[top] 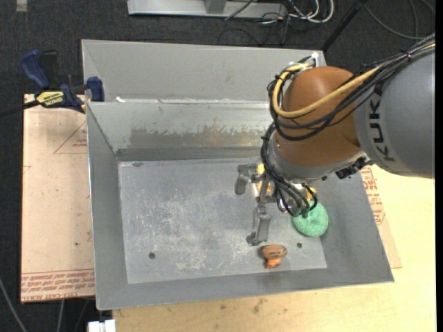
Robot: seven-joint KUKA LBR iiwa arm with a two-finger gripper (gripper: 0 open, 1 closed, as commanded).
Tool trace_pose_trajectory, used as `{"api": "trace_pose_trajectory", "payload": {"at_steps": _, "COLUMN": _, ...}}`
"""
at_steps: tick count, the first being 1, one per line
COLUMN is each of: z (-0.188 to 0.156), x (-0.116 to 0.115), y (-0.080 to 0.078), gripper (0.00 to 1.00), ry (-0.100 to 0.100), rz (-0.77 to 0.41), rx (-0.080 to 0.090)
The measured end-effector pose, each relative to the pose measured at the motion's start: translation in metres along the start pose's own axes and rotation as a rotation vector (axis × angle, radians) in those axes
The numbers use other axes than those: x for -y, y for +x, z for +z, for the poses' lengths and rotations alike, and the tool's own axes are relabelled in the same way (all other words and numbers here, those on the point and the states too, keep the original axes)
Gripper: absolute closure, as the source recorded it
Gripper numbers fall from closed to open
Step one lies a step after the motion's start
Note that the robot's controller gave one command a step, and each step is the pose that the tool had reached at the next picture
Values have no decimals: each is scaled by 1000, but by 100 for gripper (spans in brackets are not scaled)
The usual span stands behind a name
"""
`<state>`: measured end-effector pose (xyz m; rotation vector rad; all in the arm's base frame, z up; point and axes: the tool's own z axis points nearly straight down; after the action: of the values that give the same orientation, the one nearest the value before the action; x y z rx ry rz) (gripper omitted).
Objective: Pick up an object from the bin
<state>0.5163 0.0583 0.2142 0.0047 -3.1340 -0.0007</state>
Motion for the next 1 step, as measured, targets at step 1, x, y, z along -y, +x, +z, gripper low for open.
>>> {"api": "trace_pose_trajectory", "payload": {"at_steps": 1, "z": -5, "x": 0, "y": -1, "gripper": 0, "ry": -1, "rz": 2, "rx": 8}}
